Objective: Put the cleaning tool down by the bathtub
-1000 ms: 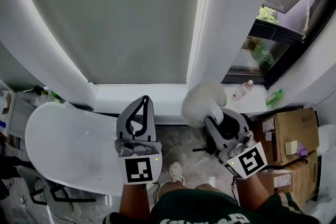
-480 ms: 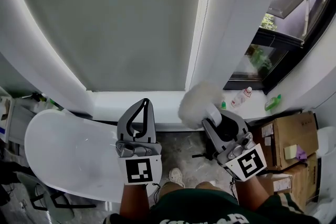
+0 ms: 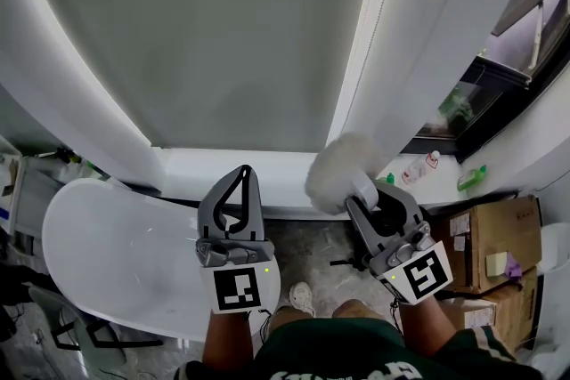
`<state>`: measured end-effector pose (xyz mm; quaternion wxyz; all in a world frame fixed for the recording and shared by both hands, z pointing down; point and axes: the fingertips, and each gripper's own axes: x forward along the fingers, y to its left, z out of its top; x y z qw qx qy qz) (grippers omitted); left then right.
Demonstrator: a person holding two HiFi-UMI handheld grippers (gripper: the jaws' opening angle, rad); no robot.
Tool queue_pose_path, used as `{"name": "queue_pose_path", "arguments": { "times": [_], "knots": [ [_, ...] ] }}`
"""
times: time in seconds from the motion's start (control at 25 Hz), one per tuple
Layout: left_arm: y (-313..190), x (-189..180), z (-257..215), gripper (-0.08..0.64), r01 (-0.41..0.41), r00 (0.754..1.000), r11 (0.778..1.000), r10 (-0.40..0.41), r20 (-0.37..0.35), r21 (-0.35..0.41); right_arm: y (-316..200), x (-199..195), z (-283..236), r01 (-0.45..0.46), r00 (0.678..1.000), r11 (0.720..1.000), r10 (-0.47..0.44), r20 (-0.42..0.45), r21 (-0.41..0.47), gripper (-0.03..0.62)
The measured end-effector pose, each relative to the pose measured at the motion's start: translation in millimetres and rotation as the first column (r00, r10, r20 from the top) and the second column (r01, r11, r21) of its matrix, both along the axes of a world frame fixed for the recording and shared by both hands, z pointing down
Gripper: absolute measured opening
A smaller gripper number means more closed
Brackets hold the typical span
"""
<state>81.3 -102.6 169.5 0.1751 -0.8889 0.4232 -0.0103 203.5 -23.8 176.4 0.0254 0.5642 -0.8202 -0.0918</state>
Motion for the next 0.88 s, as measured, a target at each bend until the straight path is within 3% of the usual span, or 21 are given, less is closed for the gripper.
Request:
{"name": "queue_pose_path", "arguments": {
  "times": [0.52, 0.88],
  "knots": [
    [-14, -30, 5, 0.006, 0.065, 0.998, 0.998, -0.065, -0.002, -0.014, -31, -23, 15, 0.068, 0.997, 0.997, -0.067, 0.022, -0.036, 0.094],
    [-25, -45, 14, 0.006, 0.129, 0.991, 0.991, -0.127, 0.044, -0.036, -53, -41, 17, 0.158, 0.987, 0.987, -0.158, 0.018, -0.029, 0.094]
  ]
}}
